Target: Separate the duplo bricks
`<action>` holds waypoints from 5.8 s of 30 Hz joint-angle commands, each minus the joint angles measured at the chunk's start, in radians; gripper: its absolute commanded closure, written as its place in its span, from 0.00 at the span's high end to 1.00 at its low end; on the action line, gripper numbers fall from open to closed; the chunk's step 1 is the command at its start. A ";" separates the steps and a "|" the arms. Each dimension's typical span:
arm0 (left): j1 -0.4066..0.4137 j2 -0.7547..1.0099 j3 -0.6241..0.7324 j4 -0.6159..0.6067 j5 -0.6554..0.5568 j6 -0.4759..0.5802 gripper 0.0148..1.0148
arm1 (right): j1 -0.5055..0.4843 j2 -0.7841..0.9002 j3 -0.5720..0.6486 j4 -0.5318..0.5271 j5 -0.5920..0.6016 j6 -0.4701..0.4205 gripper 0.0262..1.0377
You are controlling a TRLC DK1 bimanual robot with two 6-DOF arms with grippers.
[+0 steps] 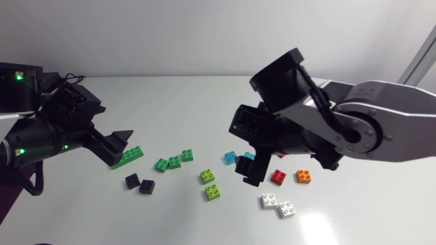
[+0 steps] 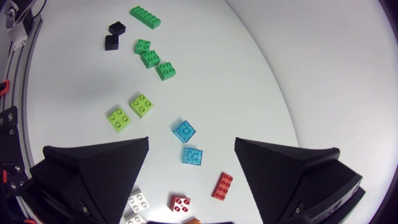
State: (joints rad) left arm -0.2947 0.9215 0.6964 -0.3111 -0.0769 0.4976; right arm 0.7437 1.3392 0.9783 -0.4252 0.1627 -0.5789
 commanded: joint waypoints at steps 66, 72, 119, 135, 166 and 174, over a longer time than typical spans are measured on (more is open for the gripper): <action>-0.006 -0.799 -0.172 -0.244 -0.207 -0.028 0.97 | -0.268 -0.973 -0.305 -0.192 0.222 0.195 0.96; 0.034 -0.852 -0.199 -0.256 -0.207 -0.027 0.97 | -0.287 -1.045 -0.345 -0.188 0.251 0.159 0.96; 0.103 -0.934 -0.439 -0.089 -0.248 0.050 0.97 | -0.414 -1.345 -0.688 0.055 0.224 0.225 0.96; 0.094 -0.935 -0.594 0.118 -0.248 0.099 0.97 | -0.397 -1.345 -0.863 0.325 0.212 0.214 0.96; 0.034 -0.935 -0.650 0.190 -0.233 -0.157 0.97 | -0.518 -1.344 -0.983 0.477 0.152 0.363 0.96; 0.069 -0.935 -0.660 0.253 -0.233 -0.194 0.97 | -0.627 -1.344 -0.984 0.470 0.097 0.490 0.96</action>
State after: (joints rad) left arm -0.2485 0.0055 0.0612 -0.0795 -0.3115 0.3382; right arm 0.1394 0.0021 0.0387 0.0563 0.2691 -0.1459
